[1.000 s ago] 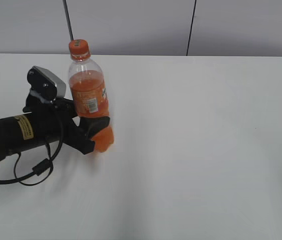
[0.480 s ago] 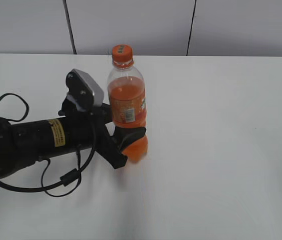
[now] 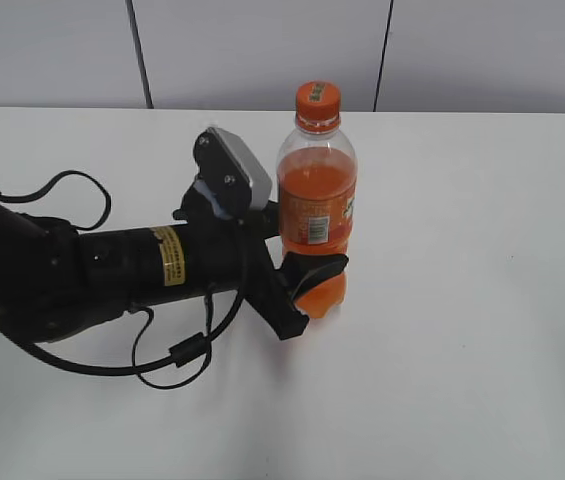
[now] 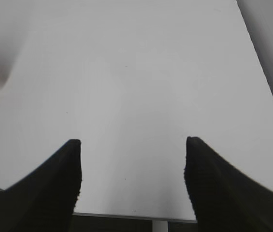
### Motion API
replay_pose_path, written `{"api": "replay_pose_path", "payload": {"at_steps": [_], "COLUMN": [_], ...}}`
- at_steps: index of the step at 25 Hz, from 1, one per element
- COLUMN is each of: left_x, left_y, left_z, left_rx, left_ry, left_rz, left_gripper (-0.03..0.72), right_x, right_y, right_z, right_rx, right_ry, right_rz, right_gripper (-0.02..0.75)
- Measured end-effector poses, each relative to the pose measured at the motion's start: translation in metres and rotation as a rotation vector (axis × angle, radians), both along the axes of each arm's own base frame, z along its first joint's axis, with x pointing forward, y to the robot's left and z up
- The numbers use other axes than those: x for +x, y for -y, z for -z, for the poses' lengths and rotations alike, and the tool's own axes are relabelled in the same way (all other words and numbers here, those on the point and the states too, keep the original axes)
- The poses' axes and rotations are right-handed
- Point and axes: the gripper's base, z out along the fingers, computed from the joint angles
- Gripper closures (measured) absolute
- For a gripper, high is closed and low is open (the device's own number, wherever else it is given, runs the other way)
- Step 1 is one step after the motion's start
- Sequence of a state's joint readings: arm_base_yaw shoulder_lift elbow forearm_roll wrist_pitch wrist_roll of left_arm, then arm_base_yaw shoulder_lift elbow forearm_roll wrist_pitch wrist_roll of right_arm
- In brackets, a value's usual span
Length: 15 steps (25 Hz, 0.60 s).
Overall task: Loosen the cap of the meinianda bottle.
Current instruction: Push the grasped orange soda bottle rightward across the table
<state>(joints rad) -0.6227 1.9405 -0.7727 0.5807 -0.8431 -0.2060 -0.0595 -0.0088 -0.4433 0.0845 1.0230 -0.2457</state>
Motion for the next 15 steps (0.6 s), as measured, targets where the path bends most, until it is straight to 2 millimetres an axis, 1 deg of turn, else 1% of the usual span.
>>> {"api": "replay_pose_path", "payload": {"at_steps": [3,7,15], "left_x": [0.005,0.008,0.009], "left_y": [0.006,0.007,0.009], "left_z": [0.005,0.016,0.025], "left_rx": [-0.008,0.016,0.033], "left_ry": [-0.009,-0.037,-0.052], "left_rz": [0.0,-0.007,-0.003], "left_gripper": [0.282,0.282,0.282], "right_x": [0.0,0.0,0.0], "right_y": [0.0,-0.001,-0.001], "right_z": [0.0,0.0,0.0], "right_rx": [0.004,0.006,0.011], "right_ry": [0.0,0.0,0.001], "right_rz": [-0.002,-0.003,-0.007], "right_gripper": [0.237,0.237,0.237]}}
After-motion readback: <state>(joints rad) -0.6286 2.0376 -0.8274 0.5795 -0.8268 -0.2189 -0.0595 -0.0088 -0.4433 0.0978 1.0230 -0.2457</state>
